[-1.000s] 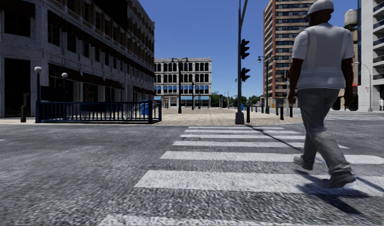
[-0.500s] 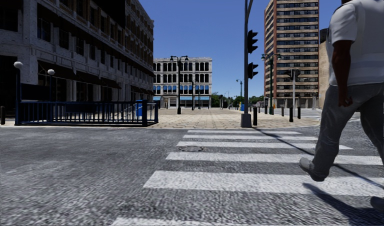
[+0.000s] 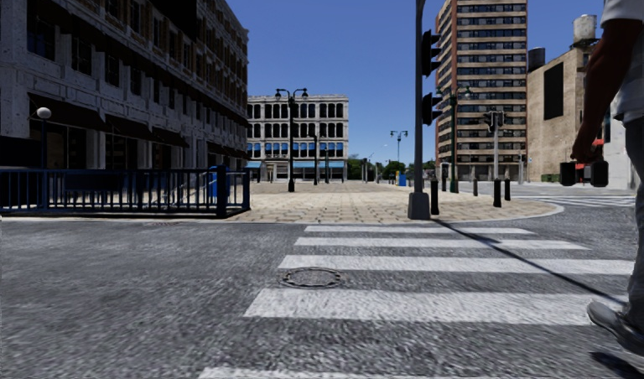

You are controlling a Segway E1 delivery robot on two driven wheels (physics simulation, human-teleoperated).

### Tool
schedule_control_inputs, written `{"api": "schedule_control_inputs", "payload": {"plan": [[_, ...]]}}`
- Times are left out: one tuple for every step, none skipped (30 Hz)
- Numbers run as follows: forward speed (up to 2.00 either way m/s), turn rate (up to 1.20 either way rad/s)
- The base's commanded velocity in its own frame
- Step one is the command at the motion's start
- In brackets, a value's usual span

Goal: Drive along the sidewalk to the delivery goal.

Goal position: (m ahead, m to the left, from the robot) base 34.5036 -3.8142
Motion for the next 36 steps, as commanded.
{"api": "schedule_control_inputs", "payload": {"plan": [[2.00,-0.30],[2.00,-0.31],[2.00,-0.31],[2.00,-0.31],[2.00,-0.32],[2.00,-0.31],[2.00,0.00],[2.00,0.00],[2.00,0.00],[2.00,0.00],[2.00,0.00],[2.00,0.00],[2.00,0.00],[2.00,0.00],[2.00,0.00],[2.00,0.00],[2.00,0.00],[2.00,0.00],[2.00,0.00],[2.00,0.00],[2.00,-0.01],[2.00,-0.01],[2.00,-0.19],[2.00,-0.27],[2.00,-0.31],[2.00,-0.32],[2.00,-0.32],[2.00,-0.32],[2.00,-0.32],[2.00,-0.11],[2.00,0.00],[2.00,0.00],[2.00,0.00],[2.00,0.00],[2.00,0.00],[2.00,0.00]]}}
